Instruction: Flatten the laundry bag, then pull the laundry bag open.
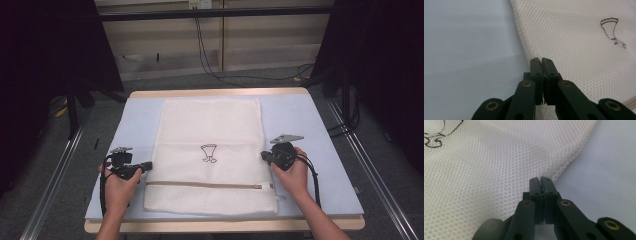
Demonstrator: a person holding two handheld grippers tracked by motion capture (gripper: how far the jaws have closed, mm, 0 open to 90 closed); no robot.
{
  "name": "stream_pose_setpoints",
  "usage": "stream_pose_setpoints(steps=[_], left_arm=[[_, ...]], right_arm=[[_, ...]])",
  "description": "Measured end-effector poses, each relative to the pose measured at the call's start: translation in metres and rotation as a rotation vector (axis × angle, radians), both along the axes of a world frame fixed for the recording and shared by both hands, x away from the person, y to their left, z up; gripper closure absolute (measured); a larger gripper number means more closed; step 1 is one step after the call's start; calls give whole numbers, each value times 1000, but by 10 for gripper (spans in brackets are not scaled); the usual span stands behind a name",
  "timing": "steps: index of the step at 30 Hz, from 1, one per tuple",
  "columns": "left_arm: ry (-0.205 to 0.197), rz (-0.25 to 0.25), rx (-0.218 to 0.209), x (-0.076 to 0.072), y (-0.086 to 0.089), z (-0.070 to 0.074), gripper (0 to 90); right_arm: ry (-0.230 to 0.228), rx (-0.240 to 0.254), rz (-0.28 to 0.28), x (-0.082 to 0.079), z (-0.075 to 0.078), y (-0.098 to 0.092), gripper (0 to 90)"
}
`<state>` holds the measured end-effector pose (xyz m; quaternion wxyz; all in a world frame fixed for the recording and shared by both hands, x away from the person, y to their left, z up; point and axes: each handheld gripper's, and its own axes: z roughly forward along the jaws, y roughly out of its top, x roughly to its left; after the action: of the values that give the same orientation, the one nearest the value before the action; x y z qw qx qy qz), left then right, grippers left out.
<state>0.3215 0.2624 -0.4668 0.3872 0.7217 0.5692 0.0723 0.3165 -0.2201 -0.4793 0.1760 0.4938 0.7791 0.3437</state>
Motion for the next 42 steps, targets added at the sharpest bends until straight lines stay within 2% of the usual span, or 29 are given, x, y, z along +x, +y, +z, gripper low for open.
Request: stream_pose_setpoints(steps=[7,13,16,23,24,27,32,38,39,42], left_arm=[[3,1,10,-1,4,-2,884],[8,5,13,-1,4,-2,884],[13,17,0,-2,4,-2,884],[19,16,30,-3,5,-1,885],[18,18,30,-3,5,-1,884],[19,30,18,-4,6,0,884],[23,20,36,-5,6,0,884],[24,19,25,-5,7,0,881],[23,31,8,-5,6,0,878],[4,28,7,-6,8,3,857]], right_arm=[[-8,-23,6,2,-1,6,889],[-11,-15,-4,4,-1,5,890],[-12,-20,5,5,-2,5,889],[-19,-6,9,6,-1,5,889],[-11,-1,6,5,-1,6,889],[-25,-5,19,6,-1,6,889],[-29,-11,20,6,0,7,889],[-36,-21,27,6,0,8,887],[-36,-23,27,6,0,8,886],[-32,-8,26,5,1,6,869]])
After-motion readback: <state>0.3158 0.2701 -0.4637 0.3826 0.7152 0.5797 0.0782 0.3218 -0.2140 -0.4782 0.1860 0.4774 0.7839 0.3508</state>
